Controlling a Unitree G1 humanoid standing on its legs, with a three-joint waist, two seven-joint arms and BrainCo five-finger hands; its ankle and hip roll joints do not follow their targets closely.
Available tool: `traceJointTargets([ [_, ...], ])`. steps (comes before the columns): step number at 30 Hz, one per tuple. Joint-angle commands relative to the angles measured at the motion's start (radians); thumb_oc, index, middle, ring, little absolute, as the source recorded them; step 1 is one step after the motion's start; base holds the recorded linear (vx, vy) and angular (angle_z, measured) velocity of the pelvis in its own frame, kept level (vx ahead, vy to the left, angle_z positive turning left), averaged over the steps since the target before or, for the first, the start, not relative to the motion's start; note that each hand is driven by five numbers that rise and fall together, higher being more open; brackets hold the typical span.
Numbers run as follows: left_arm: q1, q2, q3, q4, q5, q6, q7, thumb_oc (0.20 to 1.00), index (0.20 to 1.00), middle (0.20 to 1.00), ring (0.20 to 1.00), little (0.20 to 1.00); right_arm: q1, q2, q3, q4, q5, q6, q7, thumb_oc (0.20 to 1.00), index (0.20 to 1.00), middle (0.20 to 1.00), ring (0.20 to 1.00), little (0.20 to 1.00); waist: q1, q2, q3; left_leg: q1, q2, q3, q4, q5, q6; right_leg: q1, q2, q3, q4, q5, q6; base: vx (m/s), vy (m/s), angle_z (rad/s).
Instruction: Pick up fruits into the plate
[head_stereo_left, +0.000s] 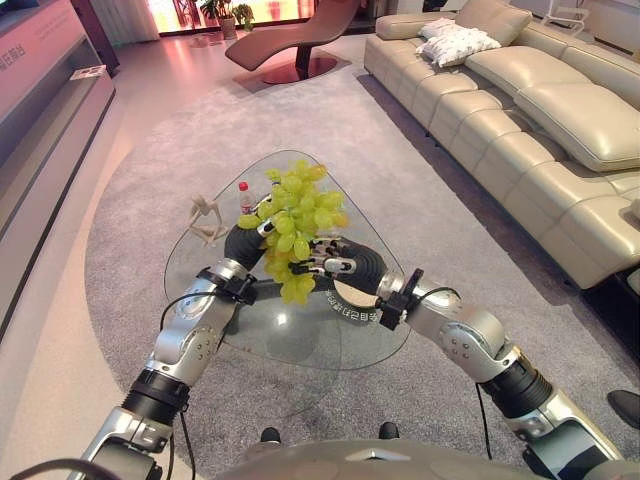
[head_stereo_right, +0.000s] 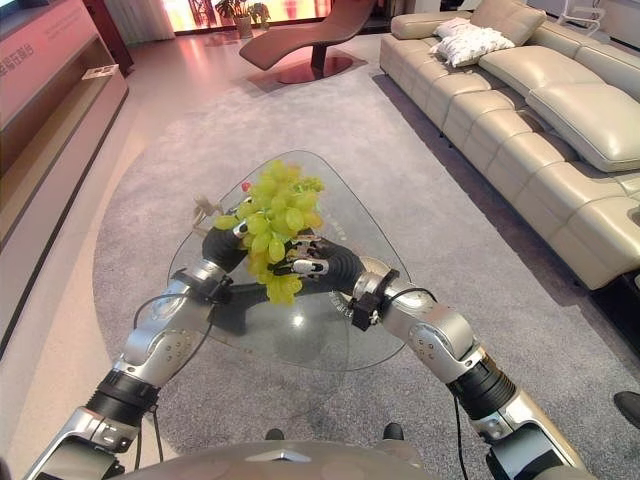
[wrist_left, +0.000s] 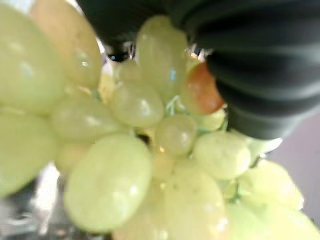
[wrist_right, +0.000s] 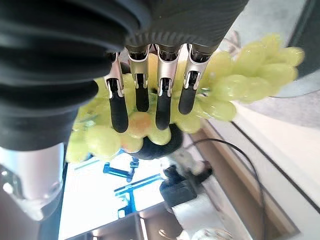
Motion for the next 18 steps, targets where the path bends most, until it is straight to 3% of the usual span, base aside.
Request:
traceJointTargets([
  [1, -0.042, 0.007, 0.045, -0.071, -0.021, -0.056, 0.007, 0.2, 0.2, 0.2, 0.2, 0.2, -0.051, 0.052, -0.136, -0.102, 0.067, -0.226, -0.004, 1.0, 1.0, 1.0, 1.0, 1.0, 0.009, -0.017, -0.019, 0.027, -0.012, 0.001, 0.024, -0.156, 0.011, 0.072, -0.033, -0.075, 0.037, -0.119, 0.021, 0.0, 0.0, 0.0],
  [3, -0.038, -0.004, 0.076, -0.079, -0.026, -0.065, 0.017, 0.2, 0.2, 0.2, 0.2, 0.2, -0.033, 0.079, -0.188, -0.1, 0.076, -0.297, -0.021, 1.0, 1.0, 1.0, 1.0, 1.0, 0.01, -0.015, -0.018, 0.024, -0.013, -0.004, 0.025, -0.157, 0.012, 0.072, -0.033, -0.077, 0.038, -0.121, 0.019, 0.0, 0.0, 0.0],
  [8, -0.032, -0.026, 0.114, -0.115, -0.029, -0.074, 0.03, 0.2, 0.2, 0.2, 0.2, 0.2, 0.012, 0.148, -0.233, -0.103, 0.069, -0.381, -0.054, 1.0, 1.0, 1.0, 1.0, 1.0, 0.01, -0.009, -0.019, 0.021, -0.015, -0.009, 0.026, -0.159, 0.015, 0.072, -0.034, -0.078, 0.04, -0.126, 0.017, 0.0, 0.0, 0.0],
  [13, -0.039, -0.038, 0.117, -0.142, -0.028, -0.083, 0.045, 0.2, 0.2, 0.2, 0.2, 0.2, 0.037, 0.18, -0.238, -0.077, 0.062, -0.418, -0.092, 1.0, 1.0, 1.0, 1.0, 1.0, 0.008, -0.003, -0.018, 0.019, -0.016, -0.014, 0.024, -0.158, 0.016, 0.072, -0.032, -0.078, 0.04, -0.129, 0.015, 0.0, 0.0, 0.0],
  [18, -0.047, -0.04, 0.106, -0.166, -0.048, -0.077, 0.041, 0.2, 0.2, 0.2, 0.2, 0.2, 0.058, 0.181, -0.227, -0.025, 0.043, -0.402, -0.145, 1.0, 1.0, 1.0, 1.0, 1.0, 0.006, -0.002, -0.017, 0.018, -0.015, -0.017, 0.024, -0.156, 0.016, 0.07, -0.031, -0.077, 0.045, -0.132, 0.013, 0.0, 0.0, 0.0],
])
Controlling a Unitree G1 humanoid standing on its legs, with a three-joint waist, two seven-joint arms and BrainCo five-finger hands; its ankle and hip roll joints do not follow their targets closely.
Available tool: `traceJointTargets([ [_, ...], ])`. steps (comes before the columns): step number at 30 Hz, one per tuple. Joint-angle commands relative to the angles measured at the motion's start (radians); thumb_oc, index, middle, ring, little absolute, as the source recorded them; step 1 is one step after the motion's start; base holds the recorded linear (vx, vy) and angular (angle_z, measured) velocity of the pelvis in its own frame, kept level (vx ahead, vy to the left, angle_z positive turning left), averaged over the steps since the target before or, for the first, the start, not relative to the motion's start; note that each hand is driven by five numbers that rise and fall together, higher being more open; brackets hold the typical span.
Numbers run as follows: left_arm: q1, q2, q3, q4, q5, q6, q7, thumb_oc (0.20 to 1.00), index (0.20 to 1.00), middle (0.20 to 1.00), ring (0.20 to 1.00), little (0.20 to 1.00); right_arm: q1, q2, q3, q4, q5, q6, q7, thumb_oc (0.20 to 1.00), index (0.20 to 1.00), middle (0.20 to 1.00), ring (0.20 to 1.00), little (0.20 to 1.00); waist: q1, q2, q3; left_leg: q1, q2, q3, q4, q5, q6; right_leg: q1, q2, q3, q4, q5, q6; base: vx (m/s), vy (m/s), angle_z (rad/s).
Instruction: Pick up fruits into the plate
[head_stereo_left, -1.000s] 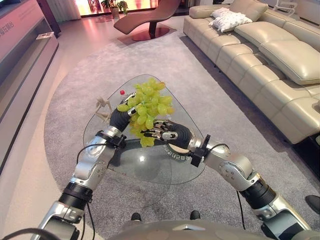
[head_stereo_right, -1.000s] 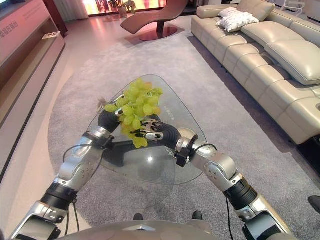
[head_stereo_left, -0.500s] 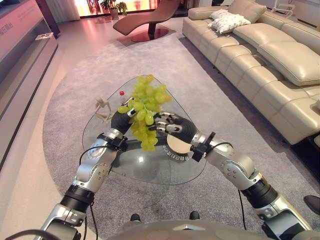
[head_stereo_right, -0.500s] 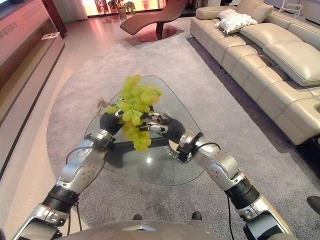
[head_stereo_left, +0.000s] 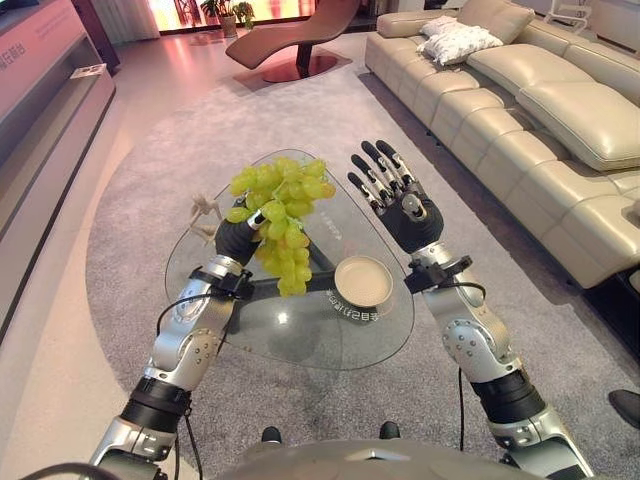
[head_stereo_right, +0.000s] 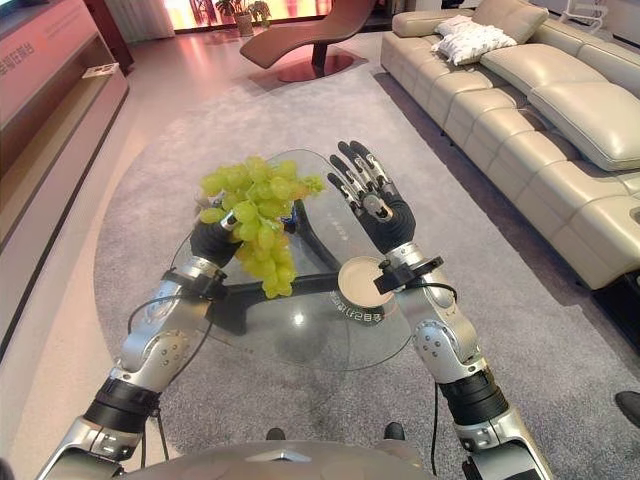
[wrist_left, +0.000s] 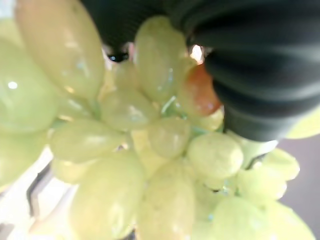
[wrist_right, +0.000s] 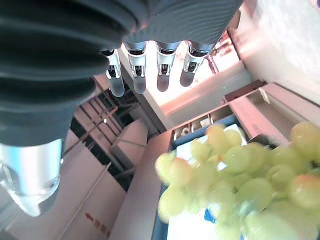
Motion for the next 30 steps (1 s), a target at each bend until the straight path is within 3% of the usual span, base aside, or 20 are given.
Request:
traceJointTargets([
  [1, -0.085, 0.0, 0.048, -0.049, -0.049, -0.073, -0.015, 0.2, 0.2, 0.2, 0.2, 0.2, -0.028, 0.016, -0.027, -0.026, 0.005, -0.041, -0.037, 1.0, 1.0, 1.0, 1.0, 1.0, 0.007, -0.002, -0.017, 0.021, -0.014, -0.015, 0.024, -0.154, 0.014, 0.072, -0.021, -0.075, 0.045, -0.131, 0.011, 0.0, 0.0, 0.0],
  [14, -0.147, 0.005, -0.032, -0.133, -0.144, -0.075, -0.074, 0.2, 0.2, 0.2, 0.2, 0.2, -0.019, 0.026, 0.066, 0.178, 0.059, 0.108, -0.104, 1.0, 1.0, 1.0, 1.0, 1.0, 0.008, -0.004, -0.013, 0.023, -0.018, -0.028, 0.02, -0.152, 0.016, 0.076, -0.016, -0.069, 0.05, -0.137, 0.005, 0.0, -0.004, 0.02],
  [20, -0.168, -0.007, -0.103, -0.136, -0.22, 0.024, -0.139, 0.2, 0.2, 0.2, 0.2, 0.2, -0.033, 0.046, 0.119, 0.234, 0.147, 0.198, -0.058, 1.0, 1.0, 1.0, 1.0, 1.0, 0.01, -0.003, -0.012, 0.027, -0.021, -0.034, 0.018, -0.153, 0.017, 0.078, -0.015, -0.069, 0.053, -0.137, 0.005, 0.0, -0.004, 0.02],
  [30, -0.15, -0.042, -0.156, -0.089, -0.265, 0.143, -0.136, 0.2, 0.2, 0.2, 0.2, 0.2, -0.06, 0.036, 0.127, 0.228, 0.197, 0.209, 0.005, 1.0, 1.0, 1.0, 1.0, 1.0, 0.008, -0.011, -0.012, 0.033, -0.02, -0.024, 0.017, -0.156, 0.021, 0.077, -0.015, -0.067, 0.053, -0.132, 0.008, 0.0, -0.003, 0.0],
])
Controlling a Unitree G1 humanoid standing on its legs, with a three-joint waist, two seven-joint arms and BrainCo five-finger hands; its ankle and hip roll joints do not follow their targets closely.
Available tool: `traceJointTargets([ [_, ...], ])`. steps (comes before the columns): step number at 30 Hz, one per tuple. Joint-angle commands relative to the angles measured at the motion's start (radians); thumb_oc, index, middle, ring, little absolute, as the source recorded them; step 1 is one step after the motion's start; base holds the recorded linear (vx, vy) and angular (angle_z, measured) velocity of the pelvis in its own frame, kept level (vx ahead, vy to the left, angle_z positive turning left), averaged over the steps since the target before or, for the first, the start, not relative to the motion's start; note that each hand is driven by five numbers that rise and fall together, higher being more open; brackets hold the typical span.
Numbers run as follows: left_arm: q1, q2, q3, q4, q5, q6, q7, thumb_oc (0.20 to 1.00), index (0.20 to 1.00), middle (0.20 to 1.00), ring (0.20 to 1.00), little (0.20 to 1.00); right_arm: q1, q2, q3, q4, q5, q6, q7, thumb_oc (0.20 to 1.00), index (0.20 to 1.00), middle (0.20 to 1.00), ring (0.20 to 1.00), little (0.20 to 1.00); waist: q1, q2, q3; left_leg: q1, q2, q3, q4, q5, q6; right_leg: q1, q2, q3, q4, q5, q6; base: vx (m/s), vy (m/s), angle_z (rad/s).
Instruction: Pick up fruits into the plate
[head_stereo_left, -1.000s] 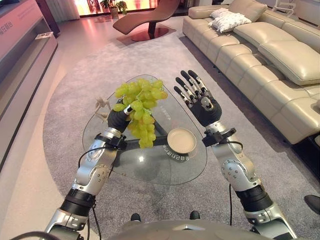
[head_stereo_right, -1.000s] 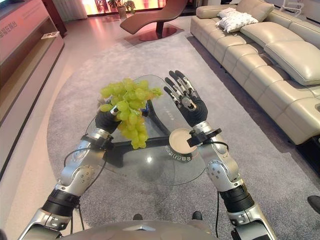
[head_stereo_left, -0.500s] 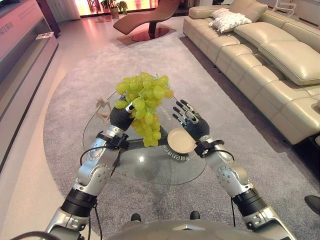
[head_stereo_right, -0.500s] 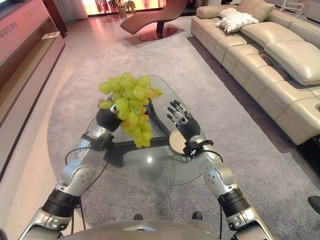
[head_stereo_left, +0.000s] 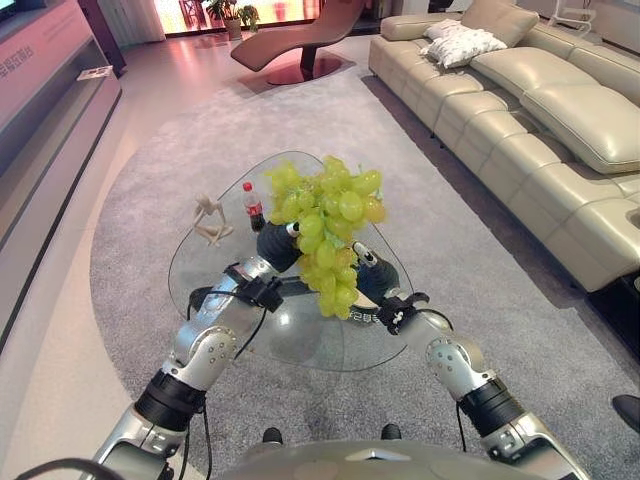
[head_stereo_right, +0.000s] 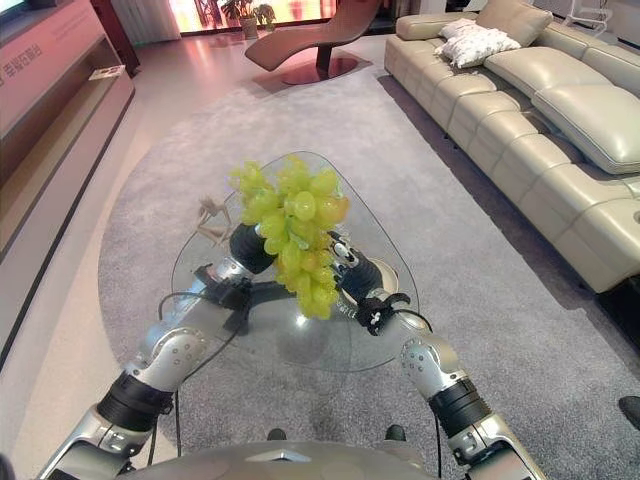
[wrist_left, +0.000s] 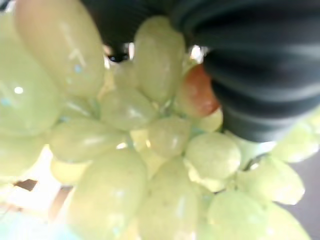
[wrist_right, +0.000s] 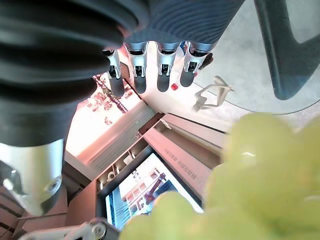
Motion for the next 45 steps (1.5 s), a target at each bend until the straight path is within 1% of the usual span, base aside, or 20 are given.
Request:
traceJointTargets([
  [1, -0.091, -0.03, -0.004, 0.003, -0.058, -0.011, -0.021, 0.2, 0.2, 0.2, 0.2, 0.2, -0.09, 0.029, -0.012, -0.059, 0.091, -0.009, 0.07, 1.0, 1.0, 1.0, 1.0, 1.0, 0.009, -0.015, -0.009, 0.035, -0.018, -0.009, 0.017, -0.159, 0.018, 0.068, -0.018, -0.053, 0.053, -0.132, 0.008, 0.0, 0.0, 0.0],
  [2, -0.086, -0.03, -0.005, 0.006, -0.06, -0.009, -0.027, 0.2, 0.2, 0.2, 0.2, 0.2, -0.093, 0.026, -0.014, -0.069, 0.122, 0.006, 0.081, 1.0, 1.0, 1.0, 1.0, 1.0, 0.01, -0.015, -0.007, 0.036, -0.018, -0.008, 0.018, -0.159, 0.018, 0.068, -0.018, -0.052, 0.053, -0.132, 0.008, 0.0, 0.0, 0.0],
  [4, -0.067, -0.03, -0.003, 0.018, -0.063, 0.006, -0.05, 0.2, 0.2, 0.2, 0.2, 0.2, -0.086, 0.031, -0.014, -0.109, 0.269, 0.07, 0.154, 1.0, 1.0, 1.0, 1.0, 1.0, 0.011, -0.015, -0.002, 0.038, -0.016, -0.007, 0.019, -0.159, 0.02, 0.07, -0.017, -0.051, 0.054, -0.131, 0.007, 0.0, 0.0, 0.0],
  [7, -0.062, -0.032, -0.009, 0.022, -0.06, 0.018, -0.053, 0.2, 0.2, 0.2, 0.2, 0.2, -0.086, 0.037, -0.003, -0.152, 0.337, 0.114, 0.215, 1.0, 1.0, 1.0, 1.0, 1.0, 0.015, -0.018, -0.001, 0.038, -0.016, -0.007, 0.019, -0.16, 0.02, 0.073, -0.017, -0.052, 0.053, -0.132, 0.009, 0.0, 0.0, 0.0],
  [8, -0.065, -0.03, -0.014, 0.026, -0.065, 0.021, -0.05, 0.2, 0.2, 0.2, 0.2, 0.2, -0.087, 0.035, 0.004, -0.165, 0.344, 0.133, 0.249, 1.0, 1.0, 1.0, 1.0, 1.0, 0.016, -0.019, -0.002, 0.036, -0.016, -0.007, 0.019, -0.16, 0.02, 0.073, -0.017, -0.052, 0.052, -0.132, 0.009, 0.0, 0.0, 0.0],
  [11, -0.077, -0.032, -0.026, 0.037, -0.062, 0.018, -0.041, 0.2, 0.2, 0.2, 0.2, 0.2, -0.098, 0.026, 0.029, -0.198, 0.343, 0.168, 0.303, 1.0, 1.0, 1.0, 1.0, 1.0, 0.017, -0.021, -0.005, 0.034, -0.015, -0.008, 0.021, -0.16, 0.018, 0.071, -0.018, -0.052, 0.053, -0.132, 0.011, 0.0, 0.0, 0.0],
  [13, -0.086, -0.03, -0.03, 0.045, -0.063, 0.008, -0.027, 0.2, 0.2, 0.2, 0.2, 0.2, -0.109, 0.015, 0.049, -0.222, 0.334, 0.212, 0.335, 1.0, 1.0, 1.0, 1.0, 1.0, 0.017, -0.022, -0.005, 0.032, -0.015, -0.011, 0.02, -0.16, 0.018, 0.07, -0.017, -0.051, 0.053, -0.134, 0.011, 0.0, 0.0, 0.0],
  [17, -0.102, -0.021, -0.025, 0.056, -0.049, -0.021, 0.0, 0.2, 0.2, 0.2, 0.2, 0.2, -0.109, -0.003, 0.087, -0.254, 0.311, 0.271, 0.36, 1.0, 1.0, 1.0, 1.0, 1.0, 0.016, -0.026, -0.01, 0.036, -0.016, -0.014, 0.018, -0.16, 0.019, 0.076, -0.016, -0.047, 0.051, -0.137, 0.009, 0.0, 0.0, 0.0],
  [21, -0.12, -0.001, -0.016, 0.06, -0.051, -0.056, 0.027, 0.2, 0.2, 0.2, 0.2, 0.2, -0.096, -0.029, 0.114, -0.265, 0.284, 0.314, 0.393, 1.0, 1.0, 1.0, 1.0, 1.0, 0.013, -0.028, -0.015, 0.037, -0.015, -0.014, 0.018, -0.158, 0.017, 0.077, -0.015, -0.046, 0.053, -0.139, 0.009, 0.0, 0.0, 0.0],
  [29, -0.147, 0.02, 0.011, 0.053, -0.057, -0.106, 0.052, 0.2, 0.2, 0.2, 0.2, 0.2, -0.078, -0.051, 0.129, -0.254, 0.248, 0.359, 0.435, 1.0, 1.0, 1.0, 1.0, 1.0, 0.007, -0.029, -0.017, 0.035, -0.015, -0.017, 0.018, -0.15, 0.013, 0.077, -0.012, -0.041, 0.056, -0.14, 0.006, 0.0, 0.0, 0.0],
  [37, -0.157, 0.011, 0.027, 0.044, -0.077, -0.121, 0.079, 0.2, 0.2, 0.2, 0.2, 0.2, -0.07, -0.041, 0.133, -0.24, 0.211, 0.378, 0.451, 1.0, 1.0, 1.0, 1.0, 1.0, 0.003, -0.03, -0.017, 0.034, -0.017, -0.02, 0.021, -0.149, 0.014, 0.076, -0.011, -0.035, 0.062, -0.143, 0.003, 0.0, 0.0, 0.0],
  [45, -0.153, -0.009, 0.023, 0.051, -0.078, -0.115, 0.112, 0.2, 0.2, 0.2, 0.2, 0.2, -0.077, -0.03, 0.151, -0.243, 0.185, 0.368, 0.463, 1.0, 1.0, 1.0, 1.0, 1.0, 0.004, -0.031, -0.015, 0.032, -0.019, -0.023, 0.024, -0.15, 0.015, 0.074, -0.01, -0.032, 0.064, -0.144, 0.001, 0.0, 0.0, 0.0],
])
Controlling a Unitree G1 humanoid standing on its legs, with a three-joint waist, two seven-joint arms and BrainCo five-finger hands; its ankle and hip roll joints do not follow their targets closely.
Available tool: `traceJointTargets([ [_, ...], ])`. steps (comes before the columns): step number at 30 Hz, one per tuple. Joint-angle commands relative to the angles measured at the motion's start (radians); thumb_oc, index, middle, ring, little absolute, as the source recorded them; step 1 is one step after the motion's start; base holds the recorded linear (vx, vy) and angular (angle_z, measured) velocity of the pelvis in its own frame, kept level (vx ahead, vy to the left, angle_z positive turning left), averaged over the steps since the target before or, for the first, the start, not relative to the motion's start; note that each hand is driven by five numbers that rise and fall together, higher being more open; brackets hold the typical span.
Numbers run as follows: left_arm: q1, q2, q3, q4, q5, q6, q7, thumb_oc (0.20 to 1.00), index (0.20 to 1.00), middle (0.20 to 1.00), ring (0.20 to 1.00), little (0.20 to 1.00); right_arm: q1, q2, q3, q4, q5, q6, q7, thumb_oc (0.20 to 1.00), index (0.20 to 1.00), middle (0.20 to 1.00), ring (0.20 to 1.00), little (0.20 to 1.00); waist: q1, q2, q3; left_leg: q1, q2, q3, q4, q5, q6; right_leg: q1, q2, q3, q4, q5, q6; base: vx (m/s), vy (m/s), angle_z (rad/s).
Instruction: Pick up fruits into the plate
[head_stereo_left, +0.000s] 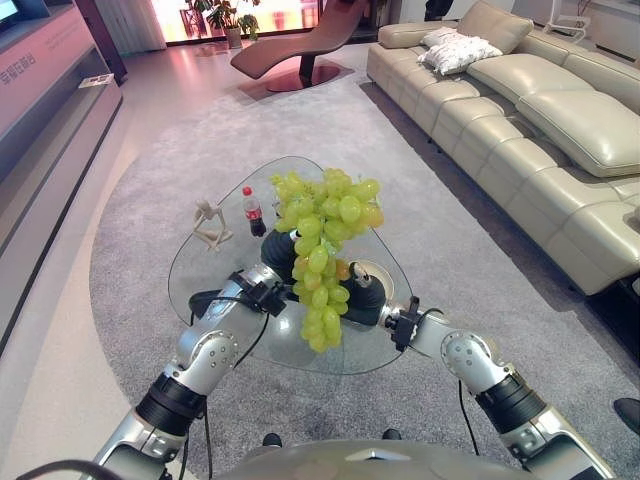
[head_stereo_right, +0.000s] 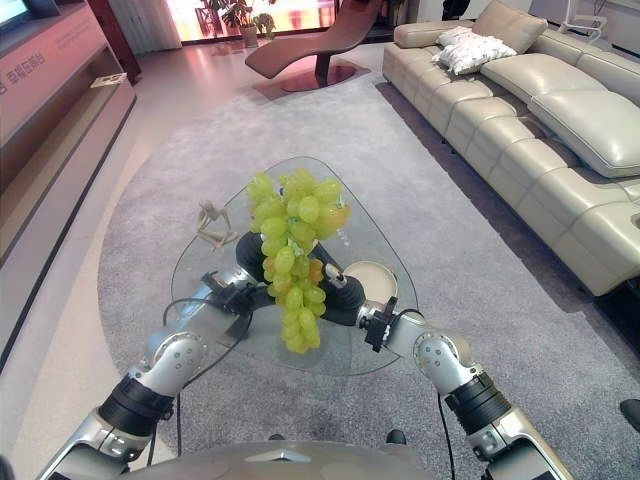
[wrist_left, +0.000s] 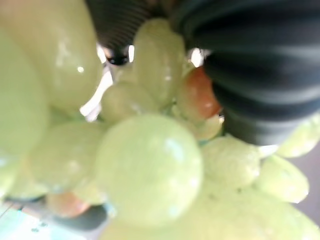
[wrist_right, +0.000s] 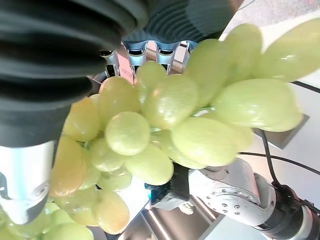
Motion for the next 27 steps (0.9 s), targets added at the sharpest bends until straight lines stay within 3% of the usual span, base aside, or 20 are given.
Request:
traceJointTargets([
  [1, -0.169, -0.027, 0.043, 0.042, -0.042, -0.097, 0.056, 0.2, 0.2, 0.2, 0.2, 0.2, -0.062, 0.07, 0.106, -0.122, 0.004, 0.016, 0.118, 1.0, 1.0, 1.0, 1.0, 1.0, 0.001, -0.033, 0.005, 0.032, -0.02, -0.024, 0.024, -0.151, 0.016, 0.077, -0.013, -0.035, 0.065, -0.144, -0.001, 0.0, 0.0, 0.0],
  [10, -0.17, -0.072, 0.046, 0.081, -0.003, -0.104, 0.115, 0.2, 0.2, 0.2, 0.2, 0.2, -0.087, 0.093, 0.139, -0.123, -0.019, 0.036, 0.117, 1.0, 1.0, 1.0, 1.0, 1.0, 0.001, -0.037, 0.006, 0.037, -0.023, -0.024, 0.028, -0.153, 0.019, 0.079, -0.011, -0.026, 0.066, -0.146, -0.004, 0.0, -0.001, 0.0],
  [20, -0.187, -0.083, -0.003, 0.149, 0.109, -0.004, 0.131, 0.2, 0.2, 0.2, 0.2, 0.2, -0.126, 0.107, 0.182, -0.134, -0.028, 0.024, 0.111, 1.0, 1.0, 1.0, 1.0, 1.0, -0.002, -0.035, 0.005, 0.039, -0.023, -0.021, 0.029, -0.153, 0.02, 0.078, -0.009, -0.021, 0.065, -0.144, -0.002, 0.0, 0.0, 0.0],
  [27, -0.169, -0.084, 0.0, 0.175, 0.132, 0.003, 0.117, 0.2, 0.2, 0.2, 0.2, 0.2, -0.125, 0.113, 0.176, -0.142, -0.001, -0.013, 0.059, 1.0, 1.0, 1.0, 1.0, 1.0, -0.004, -0.033, 0.006, 0.042, -0.02, -0.015, 0.031, -0.152, 0.02, 0.077, -0.008, -0.015, 0.063, -0.14, -0.002, 0.0, 0.001, -0.02],
])
